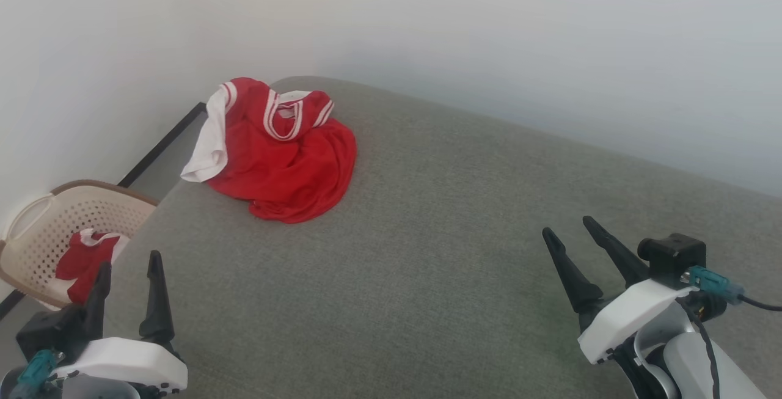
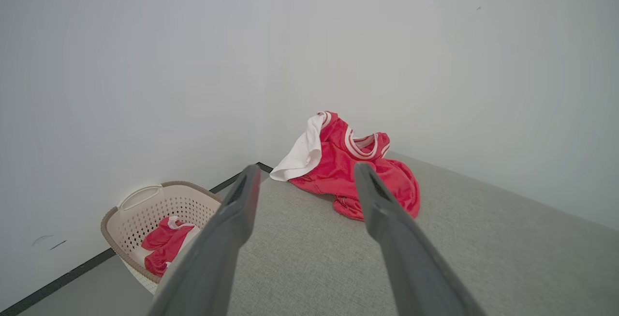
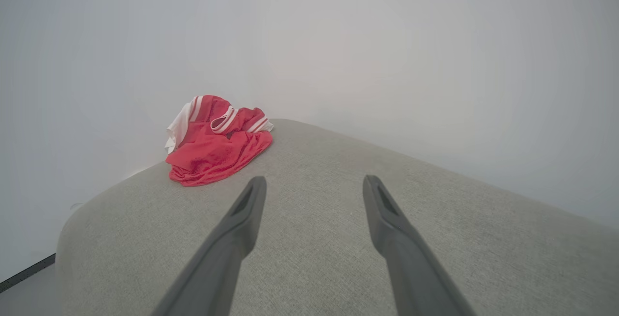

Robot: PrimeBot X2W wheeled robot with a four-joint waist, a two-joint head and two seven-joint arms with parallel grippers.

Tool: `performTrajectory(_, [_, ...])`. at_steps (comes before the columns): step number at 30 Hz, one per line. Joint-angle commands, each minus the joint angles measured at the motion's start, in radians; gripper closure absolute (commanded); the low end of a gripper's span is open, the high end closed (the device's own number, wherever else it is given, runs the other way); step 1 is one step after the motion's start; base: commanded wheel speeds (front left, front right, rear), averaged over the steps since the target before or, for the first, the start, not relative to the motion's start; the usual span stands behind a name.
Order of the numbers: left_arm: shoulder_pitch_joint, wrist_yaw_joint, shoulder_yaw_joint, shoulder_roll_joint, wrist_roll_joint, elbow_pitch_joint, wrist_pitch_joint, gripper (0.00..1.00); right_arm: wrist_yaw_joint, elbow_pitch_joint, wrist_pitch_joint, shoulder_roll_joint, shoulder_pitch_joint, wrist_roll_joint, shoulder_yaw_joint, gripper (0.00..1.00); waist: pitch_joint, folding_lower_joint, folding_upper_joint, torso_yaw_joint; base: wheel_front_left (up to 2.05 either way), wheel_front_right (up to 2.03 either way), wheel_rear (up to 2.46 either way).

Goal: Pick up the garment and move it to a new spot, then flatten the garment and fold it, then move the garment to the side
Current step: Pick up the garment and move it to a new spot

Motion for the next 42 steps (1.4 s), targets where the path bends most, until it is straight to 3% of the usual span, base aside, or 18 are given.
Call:
performTrajectory(1, [0.004,0.006,-0.001,-0.002,-0.001,-0.008,0.001,0.00,0.000,0.001,-0.009,0.002,-0.004,0.005,0.001,0.00,0.001,0.0000,-0.0001,0.009,0.00,0.00,0.00])
performTrajectory(8, [-0.031,0.013,-0.009,0.009,0.005,-0.009,0.008,0.00,0.000,0.002,-0.013,-0.012,-0.010,0.014,-0.011,0.00,0.026,0.0000,-0.0001,-0.004,0.00,0.00,0.00])
performTrajectory(18, [-0.191,0.017,-0.010,0.051,-0.003,0.052,0.042,0.00,0.000,-0.044,0.007,-0.059,-0.033,0.009,-0.041,0.00,0.104,0.0000,-0.0001,-0.111,0.00,0.00,0.00])
performTrajectory(25, [-0.360,0.000,0.013,0.105,-0.034,0.214,0.064,0.00,0.000,-0.102,0.034,-0.104,-0.063,0.005,-0.059,0.00,0.201,0.0000,-0.0001,-0.202,0.00,0.00,0.00])
performTrajectory(29, [-0.484,-0.010,0.012,0.136,-0.046,0.334,0.072,0.00,0.000,-0.157,0.056,-0.145,-0.092,0.012,-0.073,0.00,0.308,0.0000,-0.0001,-0.257,0.00,0.00,0.00])
performTrajectory(35, [-0.623,-0.011,0.000,0.153,-0.052,0.490,0.102,0.00,0.000,-0.216,0.073,-0.192,-0.117,0.014,-0.101,0.00,0.428,0.0000,-0.0001,-0.293,0.00,0.00,0.00])
performTrajectory(42, [-0.811,0.010,-0.018,0.171,-0.061,0.715,0.218,0.00,0.000,-0.294,0.094,-0.244,-0.128,0.018,-0.136,0.00,0.557,0.0000,-0.0001,-0.313,0.00,0.00,0.00])
